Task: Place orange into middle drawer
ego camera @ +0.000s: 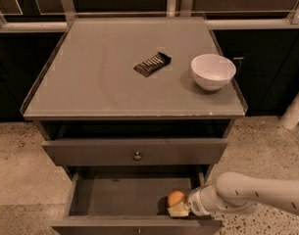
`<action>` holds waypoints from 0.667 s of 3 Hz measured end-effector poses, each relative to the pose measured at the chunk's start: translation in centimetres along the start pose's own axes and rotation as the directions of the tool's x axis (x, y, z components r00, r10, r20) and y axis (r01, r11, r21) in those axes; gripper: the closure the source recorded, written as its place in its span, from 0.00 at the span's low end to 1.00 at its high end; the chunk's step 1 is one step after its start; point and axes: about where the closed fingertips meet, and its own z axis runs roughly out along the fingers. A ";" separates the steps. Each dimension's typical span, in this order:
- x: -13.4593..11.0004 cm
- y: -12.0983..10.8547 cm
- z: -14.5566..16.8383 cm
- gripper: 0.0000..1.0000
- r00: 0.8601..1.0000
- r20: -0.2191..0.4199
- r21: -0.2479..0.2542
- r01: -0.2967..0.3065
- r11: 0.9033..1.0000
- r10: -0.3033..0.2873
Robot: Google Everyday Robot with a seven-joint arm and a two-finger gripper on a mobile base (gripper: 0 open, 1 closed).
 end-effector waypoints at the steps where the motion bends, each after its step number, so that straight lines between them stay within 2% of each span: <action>1: 0.0 0.0 0.0 0.59 1.000 0.000 0.000 0.000 1.000 0.000; 2: 0.0 0.0 0.0 0.34 1.000 0.000 0.000 0.000 1.000 0.000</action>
Offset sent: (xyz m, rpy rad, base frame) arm 0.0000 0.0000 0.0000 0.0000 0.0000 0.0000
